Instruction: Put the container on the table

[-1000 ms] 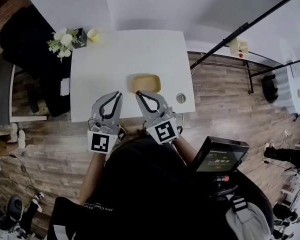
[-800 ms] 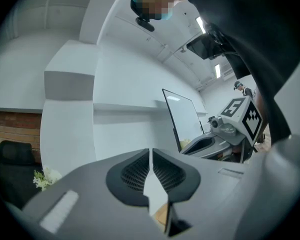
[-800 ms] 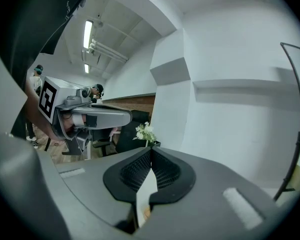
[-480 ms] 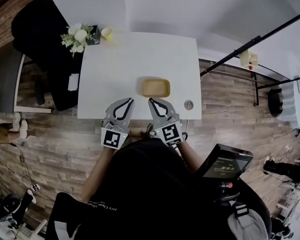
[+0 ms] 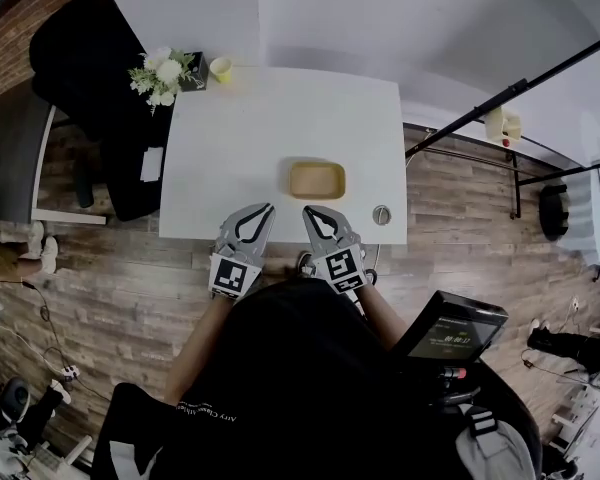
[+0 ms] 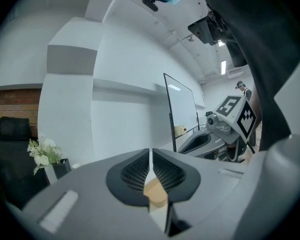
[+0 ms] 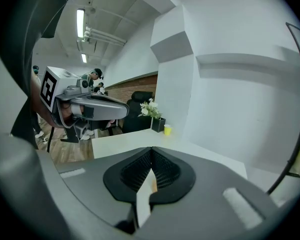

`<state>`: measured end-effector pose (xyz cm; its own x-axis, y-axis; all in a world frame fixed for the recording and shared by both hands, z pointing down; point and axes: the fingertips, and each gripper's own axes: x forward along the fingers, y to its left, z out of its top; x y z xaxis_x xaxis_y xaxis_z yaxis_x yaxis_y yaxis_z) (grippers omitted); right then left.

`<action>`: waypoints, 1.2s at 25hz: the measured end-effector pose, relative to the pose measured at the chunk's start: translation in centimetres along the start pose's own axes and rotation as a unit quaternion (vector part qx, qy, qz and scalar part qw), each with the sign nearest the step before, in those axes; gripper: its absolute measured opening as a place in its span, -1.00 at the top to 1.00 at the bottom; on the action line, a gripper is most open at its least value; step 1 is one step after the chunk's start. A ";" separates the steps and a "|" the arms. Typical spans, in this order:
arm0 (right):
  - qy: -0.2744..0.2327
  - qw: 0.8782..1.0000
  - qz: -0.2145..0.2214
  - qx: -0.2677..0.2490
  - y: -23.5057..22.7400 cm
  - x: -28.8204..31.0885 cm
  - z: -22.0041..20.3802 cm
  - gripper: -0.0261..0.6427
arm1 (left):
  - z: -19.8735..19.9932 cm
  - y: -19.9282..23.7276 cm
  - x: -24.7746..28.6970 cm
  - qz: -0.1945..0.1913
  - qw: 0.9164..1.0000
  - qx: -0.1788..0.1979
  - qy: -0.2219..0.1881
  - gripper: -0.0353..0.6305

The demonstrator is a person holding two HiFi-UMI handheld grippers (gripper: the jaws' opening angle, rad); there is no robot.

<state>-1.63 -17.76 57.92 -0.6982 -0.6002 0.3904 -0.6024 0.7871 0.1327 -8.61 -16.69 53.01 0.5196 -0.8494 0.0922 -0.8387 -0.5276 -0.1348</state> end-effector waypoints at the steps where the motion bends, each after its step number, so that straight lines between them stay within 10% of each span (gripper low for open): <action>1: 0.003 1.000 0.001 0.000 0.0 0.0 -0.3 0.89 | -0.1 -0.1 0.1 -0.001 1.000 0.000 -0.001 0.83; 30: 0.052 0.998 0.035 -0.029 0.6 1.1 -2.8 0.89 | -1.3 -0.3 0.7 -0.004 1.000 -0.016 0.026 0.83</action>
<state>-1.70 -17.53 60.99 -0.6914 -0.5285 0.4926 -0.5286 0.8348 0.1538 -8.18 -17.11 54.37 0.5174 -0.8436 0.1436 -0.8403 -0.5326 -0.1015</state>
